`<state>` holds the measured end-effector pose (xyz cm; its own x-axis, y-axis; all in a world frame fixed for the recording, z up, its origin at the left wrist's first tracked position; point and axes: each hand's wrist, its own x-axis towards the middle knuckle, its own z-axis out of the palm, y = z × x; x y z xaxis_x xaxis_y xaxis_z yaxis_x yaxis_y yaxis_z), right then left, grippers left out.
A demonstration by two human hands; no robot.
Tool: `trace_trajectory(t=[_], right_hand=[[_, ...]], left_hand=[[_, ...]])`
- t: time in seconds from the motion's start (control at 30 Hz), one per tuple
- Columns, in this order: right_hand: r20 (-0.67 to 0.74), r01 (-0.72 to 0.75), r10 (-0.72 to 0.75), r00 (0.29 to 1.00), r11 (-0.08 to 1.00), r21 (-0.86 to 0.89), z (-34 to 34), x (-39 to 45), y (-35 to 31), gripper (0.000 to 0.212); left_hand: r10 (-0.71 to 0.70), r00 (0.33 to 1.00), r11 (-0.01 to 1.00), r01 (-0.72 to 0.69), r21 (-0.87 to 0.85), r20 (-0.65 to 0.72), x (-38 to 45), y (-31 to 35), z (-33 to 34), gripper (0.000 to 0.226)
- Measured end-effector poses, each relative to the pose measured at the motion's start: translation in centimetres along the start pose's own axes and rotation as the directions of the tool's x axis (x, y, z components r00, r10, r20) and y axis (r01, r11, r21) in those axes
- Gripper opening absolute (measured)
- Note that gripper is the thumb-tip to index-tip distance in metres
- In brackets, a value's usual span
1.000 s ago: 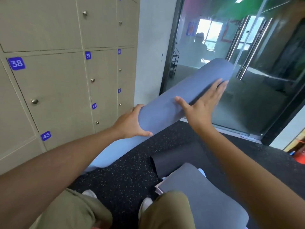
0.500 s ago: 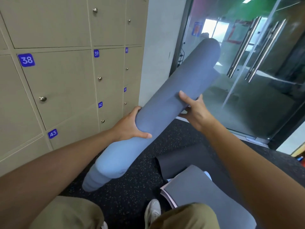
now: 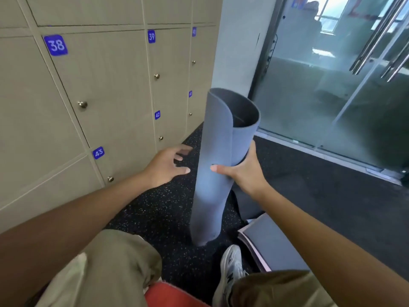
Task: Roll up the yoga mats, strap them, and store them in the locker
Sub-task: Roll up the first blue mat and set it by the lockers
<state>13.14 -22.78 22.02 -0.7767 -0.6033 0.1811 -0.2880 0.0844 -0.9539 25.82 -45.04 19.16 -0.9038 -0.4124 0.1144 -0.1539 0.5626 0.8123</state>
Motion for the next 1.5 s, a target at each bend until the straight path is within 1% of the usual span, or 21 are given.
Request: trace_trajectory(t=[0.1, 0.13, 0.2, 0.23, 0.27, 0.33, 0.4, 0.47, 0.5, 0.57, 0.67, 0.73, 0.83, 1.03, 1.1, 1.17, 1.23, 1.33, 1.5], right_hand=[[0.039, -0.073, 0.075, 0.996, 0.997, -0.038, 0.8, -1.9, 3.0, 0.117], [0.048, -0.09, 0.092, 0.995, 0.995, -0.049, 1.0, -2.6, 3.9, 0.116], [0.064, -0.109, 0.113, 0.992, 0.992, -0.061, 1.5, -3.6, 5.2, 0.114], [0.068, -0.113, 0.117, 0.991, 0.992, -0.063, 1.6, -3.9, 5.6, 0.114], [0.073, -0.112, 0.116, 0.99, 0.992, -0.063, 1.8, -4.2, 5.8, 0.115], [0.096, -0.106, 0.112, 0.989, 0.992, -0.065, 2.2, -4.3, 5.9, 0.117], [0.12, -0.088, 0.096, 0.988, 0.994, -0.067, 2.6, -4.3, 6.0, 0.117], [0.141, -0.073, 0.083, 0.987, 0.995, -0.072, 2.7, -4.3, 6.1, 0.117], [0.147, -0.066, 0.076, 0.986, 0.995, -0.071, 2.7, -4.3, 6.3, 0.117], [0.148, -0.06, 0.068, 0.987, 0.996, -0.058, 2.2, -4.3, 6.7, 0.119], [0.153, -0.049, 0.057, 0.987, 0.997, -0.053, 1.5, -4.1, 7.1, 0.116], [0.163, -0.04, 0.05, 0.985, 0.997, -0.061, 1.2, -3.8, 7.4, 0.115], [0.176, -0.059, 0.071, 0.982, 0.996, -0.073, 1.0, -3.7, 8.5, 0.118], [0.116, -0.058, 0.069, 0.991, 0.994, -0.096, 1.5, -5.8, 12.7, 0.13], [0.098, -0.074, 0.081, 0.992, 0.995, -0.073, 1.7, -5.4, 13.6, 0.128], [0.097, -0.091, 0.097, 0.99, 0.994, -0.067, 1.6, -4.7, 14.3, 0.129], [0.137, -0.106, 0.115, 0.984, 0.992, -0.073, 1.5, -4.2, 15.1, 0.133], [0.167, -0.126, 0.142, 0.976, 0.987, -0.103, 1.9, -4.6, 16.8, 0.14], [0.123, -0.163, 0.179, 0.976, 0.978, -0.133, 2.8, -4.5, 19.2, 0.138]], left_hand=[[0.026, 0.98, 0.993, -0.049, -0.112, -0.196, -0.3, 2.5, -2.9, 0.037], [0.047, 0.968, 0.988, -0.083, -0.134, -0.248, -0.3, 3.9, -3.7, 0.033], [0.117, 0.948, 0.972, -0.171, -0.162, -0.295, -0.5, 6.7, -4.6, 0.036], [0.157, 0.947, 0.967, -0.205, -0.151, -0.28, -0.5, 8.1, -4.7, 0.04], [0.198, 0.951, 0.967, -0.229, -0.115, -0.236, -0.6, 9.2, -4.6, 0.045], [0.287, 0.954, 0.958, -0.287, 0.016, -0.083, -0.7, 10.9, -3.9, 0.056], [0.351, 0.93, 0.909, -0.366, 0.2, 0.106, -0.4, 12.2, -2.9, 0.068], [0.334, 0.904, 0.84, -0.414, 0.352, 0.267, 0.2, 13.1, -1.9, 0.076], [0.309, 0.894, 0.807, -0.427, 0.408, 0.325, 0.5, 13.5, -1.5, 0.079], [0.256, 0.876, 0.737, -0.451, 0.504, 0.409, 0.8, 14.3, -0.8, 0.086], [0.137, 0.867, 0.682, -0.434, 0.589, 0.48, 1.3, 15.3, 0.1, 0.092], [0.08, 0.866, 0.634, -0.426, 0.646, 0.493, 1.7, 15.7, 1.0, 0.089], [0.034, 0.877, 0.576, -0.409, 0.707, 0.48, 1.9, 15.1, 2.9, 0.085], [0.09, 0.884, 0.544, -0.429, 0.721, 0.458, 1.8, 10.6, 7.2, 0.081], [0.101, 0.889, 0.55, -0.424, 0.72, 0.446, 2.5, 10.0, 7.9, 0.081], [0.082, 0.895, 0.562, -0.406, 0.721, 0.439, 3.4, 9.6, 8.1, 0.082], [0.042, 0.901, 0.582, -0.374, 0.722, 0.432, 3.8, 8.8, 8.7, 0.085], [0.017, 0.901, 0.564, -0.366, 0.74, 0.433, 3.4, 6.9, 10.4, 0.088], [0.011, 0.922, 0.598, -0.316, 0.736, 0.387, 4.4, 4.1, 12.0, 0.088]])
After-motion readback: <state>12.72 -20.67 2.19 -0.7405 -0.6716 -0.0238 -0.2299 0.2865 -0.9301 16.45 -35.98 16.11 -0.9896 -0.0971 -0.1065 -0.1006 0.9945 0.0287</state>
